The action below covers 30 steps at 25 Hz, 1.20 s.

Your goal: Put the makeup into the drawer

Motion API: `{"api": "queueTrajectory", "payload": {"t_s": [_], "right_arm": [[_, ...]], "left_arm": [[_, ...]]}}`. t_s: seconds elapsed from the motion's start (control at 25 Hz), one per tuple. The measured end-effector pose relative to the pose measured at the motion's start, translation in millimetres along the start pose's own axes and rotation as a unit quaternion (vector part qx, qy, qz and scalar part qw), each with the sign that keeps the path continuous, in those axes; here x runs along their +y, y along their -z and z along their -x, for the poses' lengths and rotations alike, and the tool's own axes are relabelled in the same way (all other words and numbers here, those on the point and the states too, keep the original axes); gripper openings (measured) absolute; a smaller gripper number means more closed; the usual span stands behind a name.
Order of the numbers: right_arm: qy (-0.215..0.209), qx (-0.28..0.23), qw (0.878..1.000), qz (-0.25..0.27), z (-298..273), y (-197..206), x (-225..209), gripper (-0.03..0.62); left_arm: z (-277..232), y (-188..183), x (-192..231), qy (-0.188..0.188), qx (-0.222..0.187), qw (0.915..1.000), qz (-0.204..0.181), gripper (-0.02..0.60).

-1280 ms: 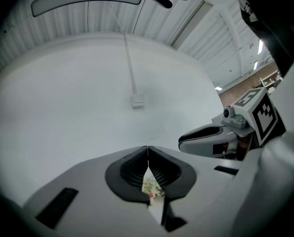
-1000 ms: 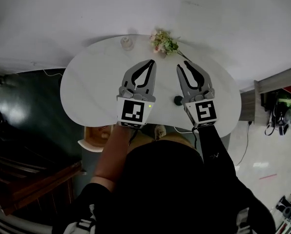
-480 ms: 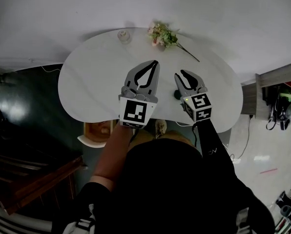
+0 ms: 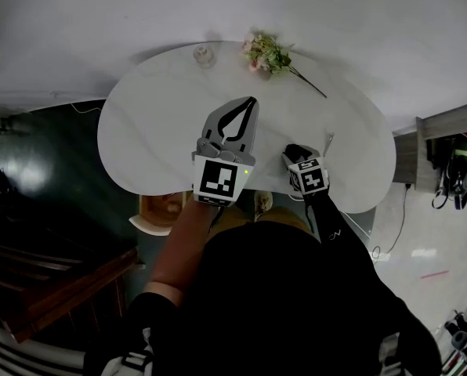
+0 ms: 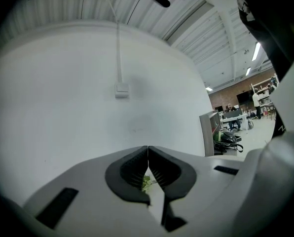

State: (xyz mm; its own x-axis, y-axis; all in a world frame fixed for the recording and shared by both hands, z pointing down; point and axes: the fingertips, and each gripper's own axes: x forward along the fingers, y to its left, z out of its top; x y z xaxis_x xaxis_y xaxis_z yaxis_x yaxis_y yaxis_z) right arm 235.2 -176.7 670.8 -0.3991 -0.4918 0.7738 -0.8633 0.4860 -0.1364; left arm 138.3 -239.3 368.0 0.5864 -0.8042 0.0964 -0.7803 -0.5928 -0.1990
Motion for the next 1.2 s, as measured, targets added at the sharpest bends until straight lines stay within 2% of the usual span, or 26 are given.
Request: {"api": "queueTrajectory", "payload": {"t_s": [0.08,0.16,0.36,0.6,0.72,0.84,1.04,1.12,1.2], "right_arm": [[0.016,0.004,1.000,0.018,1.6,-0.9,-2.2,0.148],[0.021,0.005,0.999,0.029,2.2,-3.6,-3.4,0.018],[0.022,-0.012,1.000,0.017,6.5,-7.2,-3.6,0.017],[0.044,-0.106,0.993,0.003,36.0,-53.9,-16.8,0.017],[0.063,-0.165,0.984,0.008,60.3,-86.6,-26.8,0.017],[0.072,-0.224,0.972,0.014,91.8,-126.2,-26.3,0.017],[0.082,-0.324,0.942,0.034,155.3,-181.1,-15.3,0.017],[0.095,-0.347,0.932,0.047,174.9,-191.3,-13.3,0.017],[0.100,-0.358,0.927,0.054,185.3,-196.6,-11.0,0.017]], "left_arm": [[-1.2,-0.5,1.1,0.001,0.001,1.0000,-0.003,0.009],[-1.3,-0.6,2.8,0.002,0.001,1.0000,-0.006,0.009],[-1.6,0.2,4.1,0.003,0.001,1.0000,-0.004,0.009],[-3.9,-4.0,4.2,0.013,-0.013,0.9998,-0.011,0.009],[-4.7,-0.4,4.2,0.012,-0.009,0.9998,0.009,0.009],[-4.9,-3.7,2.6,0.014,-0.013,0.9998,0.010,0.009],[-5.2,-13.5,2.5,0.013,-0.024,0.9996,0.005,0.009],[-6.6,-16.0,2.5,0.013,-0.028,0.9995,0.005,0.009],[-7.1,-16.8,2.9,0.011,-0.029,0.9995,0.004,0.009]]}}
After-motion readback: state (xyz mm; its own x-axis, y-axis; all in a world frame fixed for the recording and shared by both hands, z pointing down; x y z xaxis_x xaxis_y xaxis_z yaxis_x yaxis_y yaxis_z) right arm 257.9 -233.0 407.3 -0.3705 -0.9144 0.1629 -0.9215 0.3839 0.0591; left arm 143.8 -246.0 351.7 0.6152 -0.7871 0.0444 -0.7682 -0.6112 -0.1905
